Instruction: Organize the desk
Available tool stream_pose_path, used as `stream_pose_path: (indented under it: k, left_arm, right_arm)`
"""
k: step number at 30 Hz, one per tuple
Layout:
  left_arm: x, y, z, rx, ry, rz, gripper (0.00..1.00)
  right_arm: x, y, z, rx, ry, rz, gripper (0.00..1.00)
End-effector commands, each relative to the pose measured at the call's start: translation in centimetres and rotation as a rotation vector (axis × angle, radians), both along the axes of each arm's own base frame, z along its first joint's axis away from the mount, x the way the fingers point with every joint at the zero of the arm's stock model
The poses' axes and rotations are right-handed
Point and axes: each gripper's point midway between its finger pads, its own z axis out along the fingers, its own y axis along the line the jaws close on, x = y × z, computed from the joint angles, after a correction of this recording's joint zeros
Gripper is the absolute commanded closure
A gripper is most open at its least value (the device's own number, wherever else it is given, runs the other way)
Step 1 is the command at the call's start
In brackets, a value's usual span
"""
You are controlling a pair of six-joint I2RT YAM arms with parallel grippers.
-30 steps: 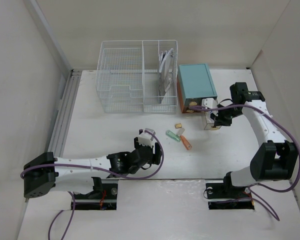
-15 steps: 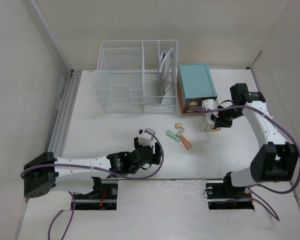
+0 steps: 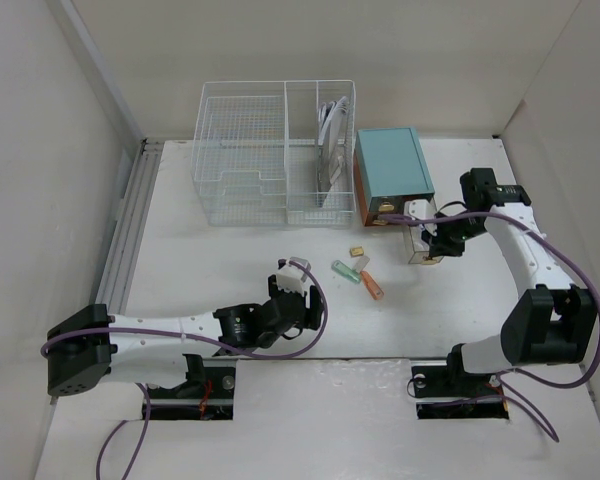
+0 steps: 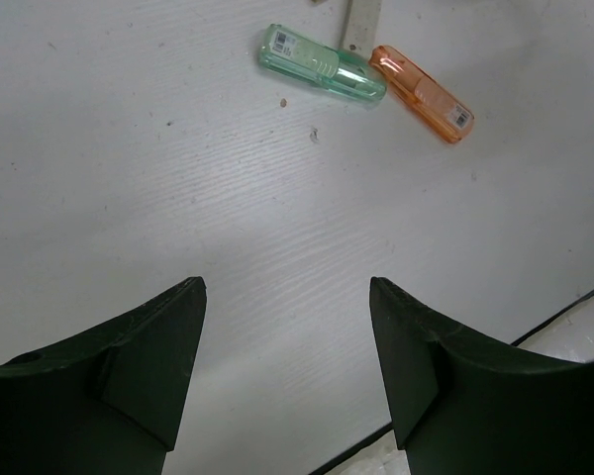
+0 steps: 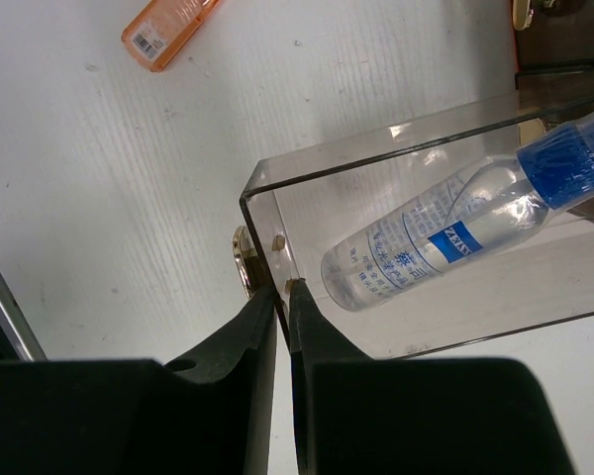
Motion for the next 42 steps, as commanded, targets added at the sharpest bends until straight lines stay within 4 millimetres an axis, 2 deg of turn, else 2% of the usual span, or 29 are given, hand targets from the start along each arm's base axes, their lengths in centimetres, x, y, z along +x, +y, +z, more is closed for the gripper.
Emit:
stream_pose_path:
  k: [1,3,8,9,10,13,18,22,26,27,28,29,30,31,33,36,42]
  left_arm:
    - [0.1,-0.2,0.3,-0.033,-0.005,0.003,0.37]
    - [0.1,-0.2,0.3,-0.033,-0.005,0.003,0.37]
    - [0.1,-0.2,0.3,-0.033,-0.005,0.003,0.37]
    - [0.1,-0.2,0.3,-0.033,-0.005,0.003,0.37]
    - [0.1,-0.2,0.3,-0.033,-0.005,0.003,0.37]
    - [0.1,-0.2,0.3,-0.033,-0.005,0.003,0.37]
    - [0.1,-0.2,0.3,-0.033,-0.005,0.003,0.37]
    - [0.1,-0.3,0.5,-0.033,-0.005,0.003,0.37]
    - [0.1,-0.3,0.5,-0.033,-0.005,0.003,0.37]
    - [0.1,-0.3,0.5,-0.033,-0.005,0.003,0.37]
    - [0.1,-0.3,0.5,-0.033,-0.005,0.003,0.37]
    - [0.1,-0.3,0.5,-0.033,-0.005,0.003,0.37]
    - [0.1,-0.3,0.5,-0.033,-0.005,0.003,0.37]
    - [0.1,-0.3,0.5,-0.033,-0.005,0.003,0.37]
    - [0.1,-0.3,0.5,-0.033,-0.005,0.003,0.37]
    - [0.1,-0.3,0.5,-0.033,-0.005,0.003,0.37]
    - [0.1,-0.3,0.5,-0.033,-0.005,0.003,0.37]
  right_arm:
    - [0.8,-1.0,0.5,-0.012,-0.039,-0.082,0.94]
    - [1.2,-1.3,0.5,-0.009,-0.047,-0.103,0.94]
    - [1.4,-1.1,0.9,0.005,-0.053,-0.109,0.86]
    - [1.4,-1.1,0.9,0.005,-0.053,-0.109,0.78]
    - [1.4,-0.9,1.0,0.014,-0.053,-0.107,0.77]
    - [1.8,-0.9,1.1,0.016,-0.069,-0.115,0.77]
    - [2.9,-1.0,1.4,0.023,-0.085,-0.14,0.85]
    - [3.9,-0.6,1.8,0.048,-0.102,-0.141,0.85]
    - [3.8,-0.4,1.8,0.061,-0.092,-0.154,0.85]
    - [4.1,-0.4,1.9,0.061,-0.103,-0.154,0.76]
    - [4.1,-0.4,1.9,0.061,-0.103,-0.154,0.76]
    - [3.8,-0.6,1.5,0.052,-0.093,-0.157,0.71]
    - [3.6,-0.6,1.2,0.052,-0.083,-0.157,0.58]
    - [3.6,-0.6,1.5,0.052,-0.092,-0.157,0.5]
    - [3.3,-0.7,1.3,0.043,-0.081,-0.16,0.42]
    - [2.8,-0.7,1.5,0.043,-0.07,-0.16,0.36]
    - [2.6,-0.2,3.1,0.07,-0.092,-0.143,0.36]
